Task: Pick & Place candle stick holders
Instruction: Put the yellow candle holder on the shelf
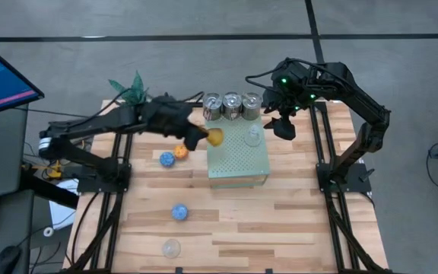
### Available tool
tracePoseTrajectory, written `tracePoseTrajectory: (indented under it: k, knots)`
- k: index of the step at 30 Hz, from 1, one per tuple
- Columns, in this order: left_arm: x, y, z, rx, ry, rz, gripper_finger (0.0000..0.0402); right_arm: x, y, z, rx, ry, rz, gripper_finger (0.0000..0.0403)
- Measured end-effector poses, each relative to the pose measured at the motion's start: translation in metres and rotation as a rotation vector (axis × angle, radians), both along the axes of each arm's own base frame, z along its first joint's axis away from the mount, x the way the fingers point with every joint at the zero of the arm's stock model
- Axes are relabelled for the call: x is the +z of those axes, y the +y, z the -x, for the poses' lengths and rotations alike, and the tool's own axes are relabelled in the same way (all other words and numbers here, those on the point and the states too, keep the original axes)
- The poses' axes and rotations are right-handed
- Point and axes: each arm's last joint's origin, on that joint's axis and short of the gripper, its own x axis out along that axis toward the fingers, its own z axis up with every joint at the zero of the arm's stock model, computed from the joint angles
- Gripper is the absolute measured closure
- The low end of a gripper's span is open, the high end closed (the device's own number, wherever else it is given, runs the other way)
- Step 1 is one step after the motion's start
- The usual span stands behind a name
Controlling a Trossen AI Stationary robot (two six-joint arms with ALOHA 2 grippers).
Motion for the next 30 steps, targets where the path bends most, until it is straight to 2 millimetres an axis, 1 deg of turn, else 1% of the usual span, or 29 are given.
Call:
tracePoseTrajectory:
  k: [4,8,11,16,21,30]
  knots:
    - [0.001,0.016,-0.022,-0.041,0.026,-0.048,0.0227,0.000,0.000,0.000,0.000,0.000,0.000,0.0146]
    - [-0.002,0.027,-0.036,-0.058,0.048,-0.088,0.0227,0.000,0.000,0.000,-0.002,0.000,-0.001,0.0146]
    - [-0.008,0.033,-0.046,-0.064,0.078,-0.100,0.0227,0.000,0.000,0.000,-0.002,0.000,-0.001,0.0146]
    - [-0.020,0.034,-0.059,-0.091,0.120,-0.118,0.0227,0.000,0.000,0.000,-0.002,0.000,-0.001,0.0146]
    - [-0.025,0.034,-0.063,-0.106,0.136,-0.120,0.0227,0.000,0.000,0.000,0.000,0.000,0.000,0.0146]
    - [-0.028,0.031,-0.061,-0.131,0.189,-0.147,0.0227,0.000,0.000,0.000,0.000,0.000,0.000,0.0146]
